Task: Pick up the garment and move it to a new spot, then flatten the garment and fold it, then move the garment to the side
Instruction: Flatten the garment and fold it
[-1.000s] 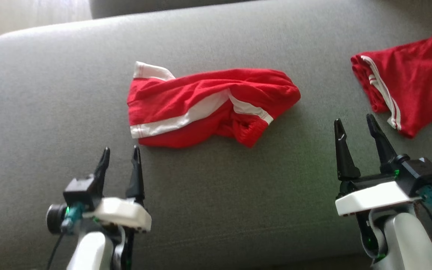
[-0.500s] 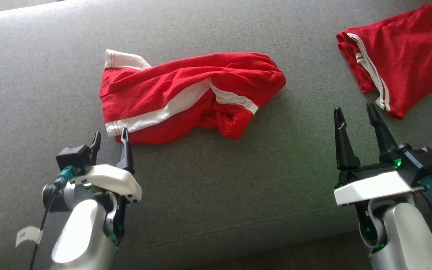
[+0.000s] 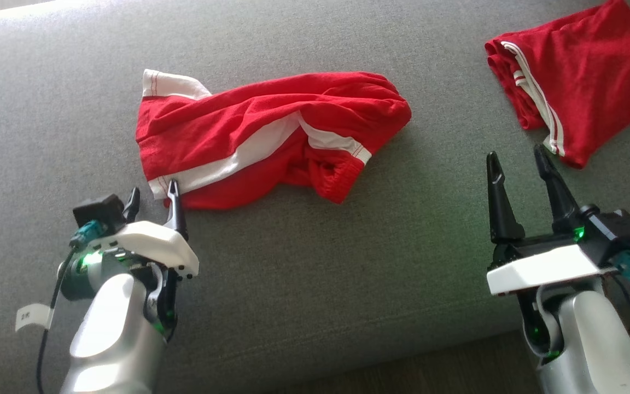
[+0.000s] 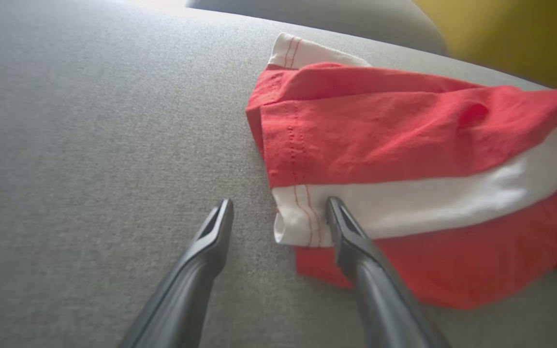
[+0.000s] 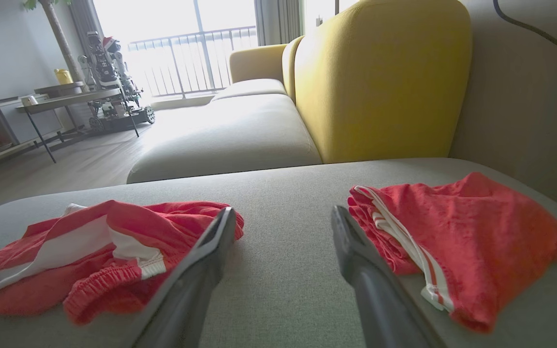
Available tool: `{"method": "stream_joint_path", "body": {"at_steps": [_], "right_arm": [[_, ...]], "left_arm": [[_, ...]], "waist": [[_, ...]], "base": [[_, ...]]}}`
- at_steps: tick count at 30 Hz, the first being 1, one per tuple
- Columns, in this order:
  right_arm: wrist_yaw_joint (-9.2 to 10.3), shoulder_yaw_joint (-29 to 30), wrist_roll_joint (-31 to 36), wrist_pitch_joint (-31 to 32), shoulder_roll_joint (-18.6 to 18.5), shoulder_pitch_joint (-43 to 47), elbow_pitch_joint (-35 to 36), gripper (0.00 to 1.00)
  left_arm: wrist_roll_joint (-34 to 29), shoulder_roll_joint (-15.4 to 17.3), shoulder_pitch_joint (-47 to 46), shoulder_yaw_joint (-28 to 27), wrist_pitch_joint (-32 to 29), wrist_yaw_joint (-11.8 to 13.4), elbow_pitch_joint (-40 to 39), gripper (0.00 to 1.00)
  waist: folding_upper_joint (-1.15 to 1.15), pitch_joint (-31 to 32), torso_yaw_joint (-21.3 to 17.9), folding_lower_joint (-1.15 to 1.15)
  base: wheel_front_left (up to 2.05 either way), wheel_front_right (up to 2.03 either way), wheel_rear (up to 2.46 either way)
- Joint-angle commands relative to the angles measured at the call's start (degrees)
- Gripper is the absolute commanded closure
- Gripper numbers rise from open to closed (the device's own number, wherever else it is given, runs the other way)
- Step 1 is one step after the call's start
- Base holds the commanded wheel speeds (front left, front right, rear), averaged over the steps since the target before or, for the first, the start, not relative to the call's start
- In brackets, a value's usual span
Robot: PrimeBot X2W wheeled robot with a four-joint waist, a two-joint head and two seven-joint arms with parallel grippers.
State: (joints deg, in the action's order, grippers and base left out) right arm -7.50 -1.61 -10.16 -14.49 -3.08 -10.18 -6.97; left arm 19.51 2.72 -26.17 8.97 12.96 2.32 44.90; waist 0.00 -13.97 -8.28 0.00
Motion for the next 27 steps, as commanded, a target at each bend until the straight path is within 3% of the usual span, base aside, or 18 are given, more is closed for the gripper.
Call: {"method": "stream_joint_path", "body": {"at_steps": [1, 2, 3, 4, 5, 14, 20, 24, 27], "right_arm": [[0.01, -1.02, -0.21, -0.51, 0.20, -1.41, 1.62, 0.00], [0.01, -1.00, -0.20, -0.51, 0.20, -1.42, 1.57, 0.00], [0.01, -0.99, -0.18, -0.51, 0.20, -1.43, 1.51, 0.00], [0.01, -0.97, -0.16, -0.51, 0.20, -1.44, 1.47, 0.00], [0.01, -0.94, -0.15, -0.51, 0.20, -1.46, 1.45, 0.00], [0.01, -0.53, 0.00, -0.51, 0.20, -1.24, 1.17, 0.00], [0.01, -1.83, -0.53, -0.51, 0.20, -1.01, 0.69, 0.00], [0.01, -3.91, -3.96, -0.51, 0.20, -1.21, -1.05, 0.00], [0.01, -6.05, -11.39, 1.01, 0.20, -1.75, -4.86, 0.00]], "left_arm": [[0.54, 0.99, -2.04, -1.42, 0.55, -0.42, -1.00, 0.00], [0.63, 0.98, -2.25, -1.32, 0.64, -0.66, -0.62, 0.00], [0.74, 0.97, -2.45, -1.22, 0.70, -0.93, -0.22, 0.13], [0.91, 0.95, -2.65, -1.14, 0.76, -1.23, 0.17, 0.62], [1.04, 0.93, -2.85, -1.08, 0.83, -1.43, 0.53, 1.00], [0.69, 0.78, -3.41, -0.32, 1.80, -2.11, 0.40, 1.00], [-0.29, 0.59, -1.04, -0.47, 2.01, -1.97, -6.47, 1.00], [-1.24, 0.44, 2.44, -0.49, 2.02, -1.96, -13.28, 1.00], [-1.48, 0.33, 5.02, -0.07, 2.03, -1.90, -17.64, 1.00]], "waist": [[0.00, 0.02, 0.02, 0.00], [0.00, 0.03, 0.03, 0.00], [0.00, 0.03, 0.04, 0.00], [0.00, 0.02, 0.08, 0.00], [0.00, 0.02, 0.12, 0.00], [0.00, 0.71, 1.60, 0.00], [0.00, 2.35, 3.64, 0.00], [0.00, 3.87, 5.07, 0.00], [0.00, 4.83, 6.28, 0.00]], "base": [[0.00, 0.00, 0.00], [0.00, 0.00, 0.00], [0.00, 0.00, 0.00], [0.00, 0.00, 0.00], [0.00, 0.00, 0.00], [0.00, 0.00, 0.00], [0.00, 0.00, 0.00], [0.00, 0.00, 0.00], [0.00, 0.00, 0.00]]}}
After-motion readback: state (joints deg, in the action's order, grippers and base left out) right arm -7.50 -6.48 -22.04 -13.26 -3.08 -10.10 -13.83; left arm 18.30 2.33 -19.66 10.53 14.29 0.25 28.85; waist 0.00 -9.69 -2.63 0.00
